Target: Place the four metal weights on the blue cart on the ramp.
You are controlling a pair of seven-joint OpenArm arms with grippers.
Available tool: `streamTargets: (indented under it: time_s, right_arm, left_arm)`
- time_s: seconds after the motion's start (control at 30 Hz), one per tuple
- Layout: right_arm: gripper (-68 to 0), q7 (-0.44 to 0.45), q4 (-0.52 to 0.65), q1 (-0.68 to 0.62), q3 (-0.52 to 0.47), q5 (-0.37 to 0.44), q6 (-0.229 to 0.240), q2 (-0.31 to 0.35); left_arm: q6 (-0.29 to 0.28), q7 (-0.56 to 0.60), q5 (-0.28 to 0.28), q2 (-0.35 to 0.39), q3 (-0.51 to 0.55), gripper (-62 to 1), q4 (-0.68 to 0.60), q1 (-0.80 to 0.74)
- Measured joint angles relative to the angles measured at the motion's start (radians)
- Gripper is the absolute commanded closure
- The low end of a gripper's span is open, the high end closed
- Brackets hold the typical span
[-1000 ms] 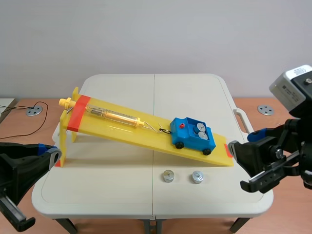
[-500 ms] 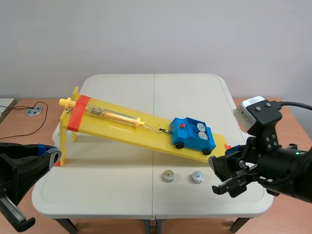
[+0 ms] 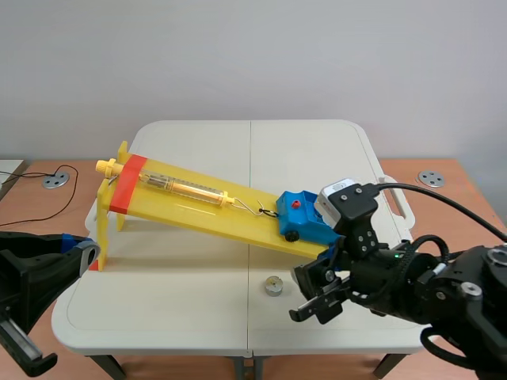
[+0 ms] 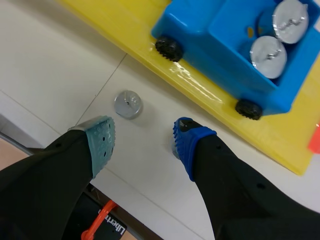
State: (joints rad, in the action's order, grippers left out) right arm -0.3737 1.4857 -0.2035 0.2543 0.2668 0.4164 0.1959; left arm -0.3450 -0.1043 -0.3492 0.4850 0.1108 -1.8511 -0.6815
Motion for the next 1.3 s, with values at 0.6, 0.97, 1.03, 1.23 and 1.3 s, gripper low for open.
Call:
streamTargets:
  time_s: [0.6,0.97,1.03,1.23,1.3]
  right_arm:
    - [-28.0,0.064,-0.198,0.106,0.089,-0.096,-0.005,-0.066]
    - [-28.0,0.089,-0.204,0.11,0.117,-0.137,-0.019,-0.077]
    - [-28.0,0.089,-0.212,0.115,0.117,-0.139,-0.019,-0.085]
    - [-27.8,0.092,-0.242,0.14,0.119,-0.147,-0.019,-0.106]
    - [-27.8,0.101,-0.253,0.145,0.121,-0.148,-0.019,-0.107]
  left_arm:
    - [0.0,0.0,0.0,0.0,0.0,-2.9,0.0,0.0]
    - [0.0,0.0,0.0,0.0,0.0,-2.9,0.0,0.0]
    - [0.0,0.0,0.0,0.0,0.0,-2.9,0.0,0.0]
    - [0.0,0.0,0.0,0.0,0.0,-2.9,0.0,0.0]
    - [0.0,0.0,0.0,0.0,0.0,-2.9,0.0,0.0]
